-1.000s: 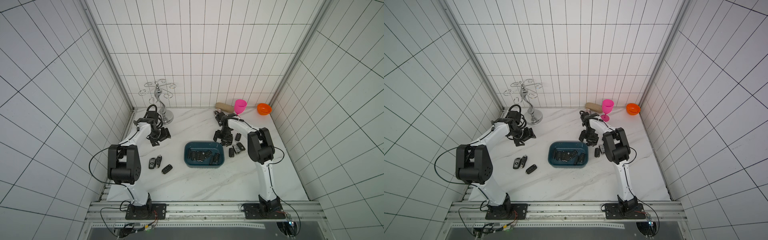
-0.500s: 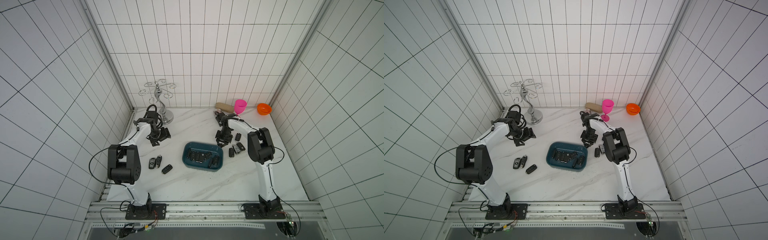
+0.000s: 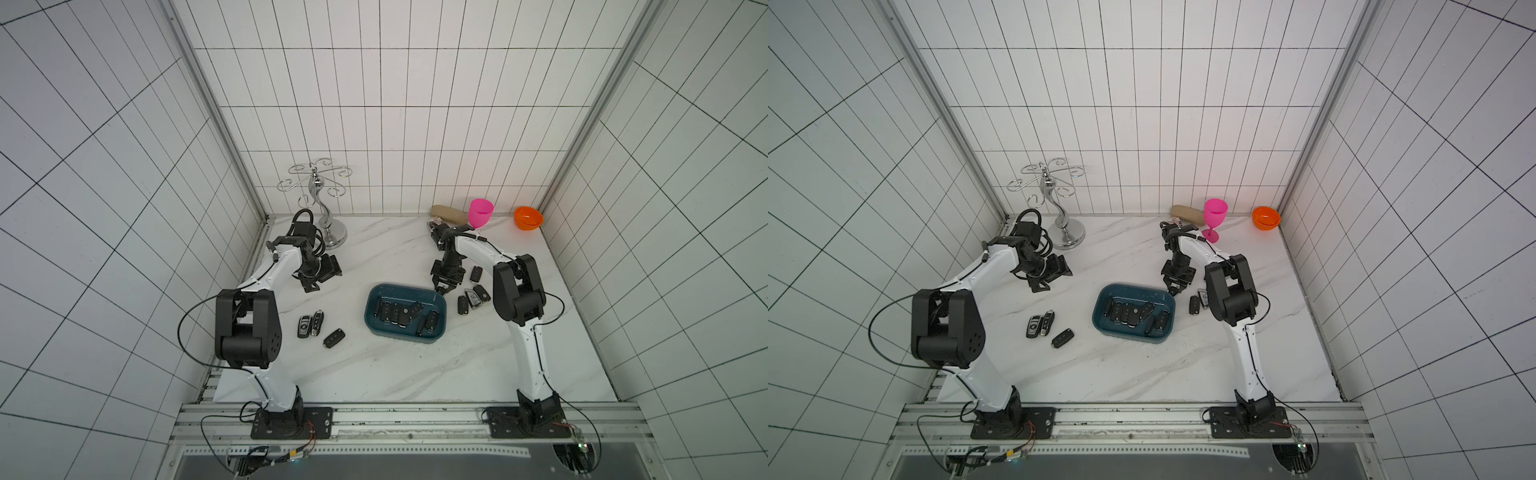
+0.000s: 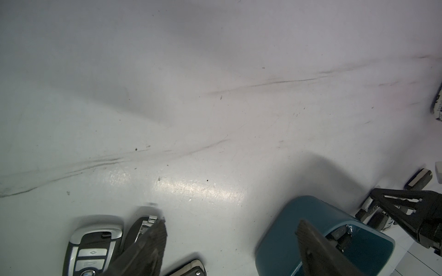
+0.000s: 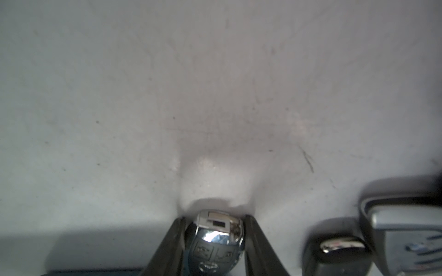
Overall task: Place the car key into the storage box
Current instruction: Pick up the car key from the center of the board, then place the car key in the storage box.
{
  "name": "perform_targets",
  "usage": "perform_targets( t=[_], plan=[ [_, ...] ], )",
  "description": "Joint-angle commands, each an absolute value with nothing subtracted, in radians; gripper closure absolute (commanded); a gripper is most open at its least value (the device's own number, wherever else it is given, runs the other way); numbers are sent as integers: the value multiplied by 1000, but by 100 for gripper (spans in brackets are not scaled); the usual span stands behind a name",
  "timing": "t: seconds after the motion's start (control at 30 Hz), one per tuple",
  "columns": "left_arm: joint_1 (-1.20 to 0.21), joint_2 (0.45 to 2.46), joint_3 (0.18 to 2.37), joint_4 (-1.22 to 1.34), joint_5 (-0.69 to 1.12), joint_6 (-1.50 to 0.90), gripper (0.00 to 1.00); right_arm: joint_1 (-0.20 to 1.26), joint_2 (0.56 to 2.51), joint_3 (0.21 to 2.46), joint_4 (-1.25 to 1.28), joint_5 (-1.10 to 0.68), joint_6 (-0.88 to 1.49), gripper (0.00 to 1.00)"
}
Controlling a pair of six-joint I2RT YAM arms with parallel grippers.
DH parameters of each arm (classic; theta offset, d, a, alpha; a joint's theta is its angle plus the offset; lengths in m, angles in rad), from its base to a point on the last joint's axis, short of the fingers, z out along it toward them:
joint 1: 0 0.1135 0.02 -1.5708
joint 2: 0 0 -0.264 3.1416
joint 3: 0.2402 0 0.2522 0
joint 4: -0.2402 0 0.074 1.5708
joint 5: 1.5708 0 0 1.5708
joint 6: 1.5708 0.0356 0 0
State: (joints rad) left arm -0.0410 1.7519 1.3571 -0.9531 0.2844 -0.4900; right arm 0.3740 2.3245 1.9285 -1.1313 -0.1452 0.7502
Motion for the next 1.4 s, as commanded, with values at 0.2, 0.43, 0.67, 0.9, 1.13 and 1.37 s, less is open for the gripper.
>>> perform_targets(
  t=[0.2,0.43,0.67,0.9,1.13,1.37],
  plan=[
    [-35,1762,1348,-930,291,-496,17,287,2416,2170,-1185,-50,707,100],
    [-34,1759,1346,-928,300,-497,17,288,2392,2214,-1221,-12,691,100],
    [-34,1760,1347,-927,304,-497,17,359,2249,2155,-1220,66,659,100],
    [-35,1762,1345,-925,305,-496,17,469,2034,1989,-1148,139,628,100],
    [-34,1769,1344,-924,304,-497,17,622,1892,1764,-1082,113,598,100],
    [-34,1768,1343,-927,295,-495,17,772,1913,1716,-1033,87,556,100]
  ],
)
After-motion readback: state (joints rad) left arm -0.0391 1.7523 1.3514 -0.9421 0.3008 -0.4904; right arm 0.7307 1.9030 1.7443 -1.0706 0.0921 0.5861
